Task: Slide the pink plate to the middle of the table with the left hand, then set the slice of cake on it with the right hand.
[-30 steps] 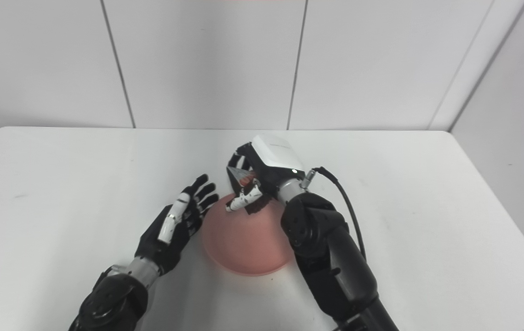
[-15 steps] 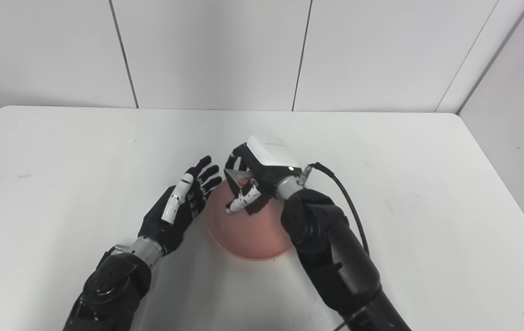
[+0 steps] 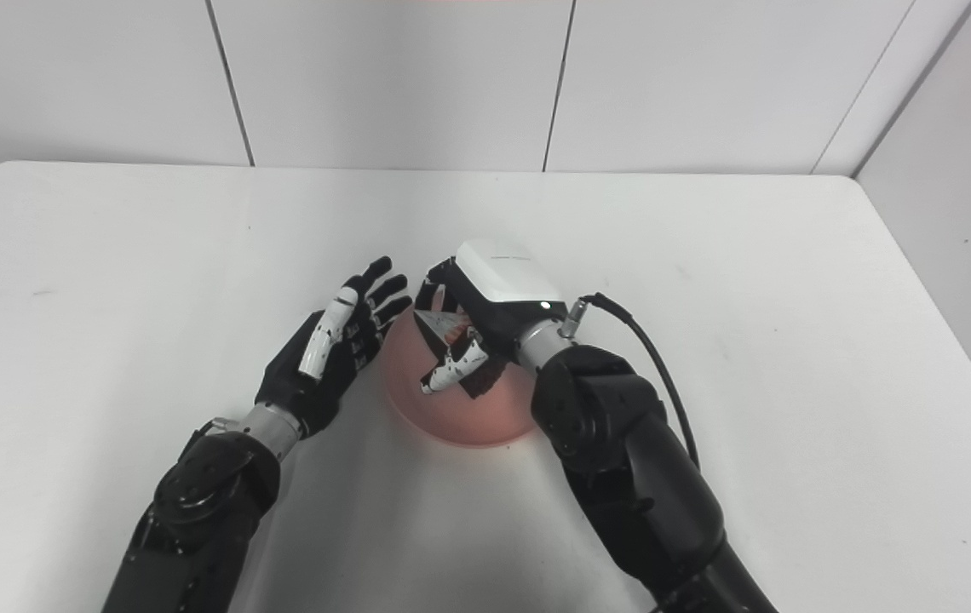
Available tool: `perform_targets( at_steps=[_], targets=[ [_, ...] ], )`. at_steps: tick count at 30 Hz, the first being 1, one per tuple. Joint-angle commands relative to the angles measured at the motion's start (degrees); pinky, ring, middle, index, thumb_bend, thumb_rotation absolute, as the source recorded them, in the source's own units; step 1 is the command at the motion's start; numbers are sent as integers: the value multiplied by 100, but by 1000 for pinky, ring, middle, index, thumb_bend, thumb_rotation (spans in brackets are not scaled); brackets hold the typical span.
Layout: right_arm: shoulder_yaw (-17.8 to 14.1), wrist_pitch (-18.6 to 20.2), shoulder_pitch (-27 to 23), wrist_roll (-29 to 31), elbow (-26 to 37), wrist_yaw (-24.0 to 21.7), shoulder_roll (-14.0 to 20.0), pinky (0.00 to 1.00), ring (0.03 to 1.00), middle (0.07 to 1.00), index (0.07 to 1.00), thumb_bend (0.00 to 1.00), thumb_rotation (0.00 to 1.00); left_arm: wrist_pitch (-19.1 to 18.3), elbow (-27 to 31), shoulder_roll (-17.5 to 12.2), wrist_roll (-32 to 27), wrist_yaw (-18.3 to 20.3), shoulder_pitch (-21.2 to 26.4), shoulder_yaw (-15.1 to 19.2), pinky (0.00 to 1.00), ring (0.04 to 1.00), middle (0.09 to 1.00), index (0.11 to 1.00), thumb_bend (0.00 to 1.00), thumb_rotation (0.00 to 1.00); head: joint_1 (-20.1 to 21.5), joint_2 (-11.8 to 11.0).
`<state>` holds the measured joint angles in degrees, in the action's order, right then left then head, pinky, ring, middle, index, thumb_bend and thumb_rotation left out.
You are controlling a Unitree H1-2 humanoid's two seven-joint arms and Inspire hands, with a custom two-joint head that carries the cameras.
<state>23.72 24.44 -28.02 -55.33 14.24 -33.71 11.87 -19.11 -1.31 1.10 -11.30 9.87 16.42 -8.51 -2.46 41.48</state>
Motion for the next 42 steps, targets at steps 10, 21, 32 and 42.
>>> perform_targets(
  at_steps=[10,21,32,42],
  targets=[
    [-104,-298,246,154,-233,568,-29,244,322,397,518,521,0,-578,4,4,97,-56,-163,-39,927,940,963,963,354,1000,6,48],
    [-78,-437,339,300,-468,1119,-18,266,367,426,541,520,3,-615,33,-1,94,-43,-158,-39,928,943,962,958,354,1000,10,51],
    [140,-234,174,-24,-238,572,145,525,745,848,907,781,715,-648,27,65,16,-67,-156,23,937,966,979,968,358,1000,20,22],
    [67,-44,45,63,232,-490,245,902,1000,1000,1000,945,1000,-636,19,105,91,-117,-164,43,924,968,989,974,353,1000,30,16]
  ],
)
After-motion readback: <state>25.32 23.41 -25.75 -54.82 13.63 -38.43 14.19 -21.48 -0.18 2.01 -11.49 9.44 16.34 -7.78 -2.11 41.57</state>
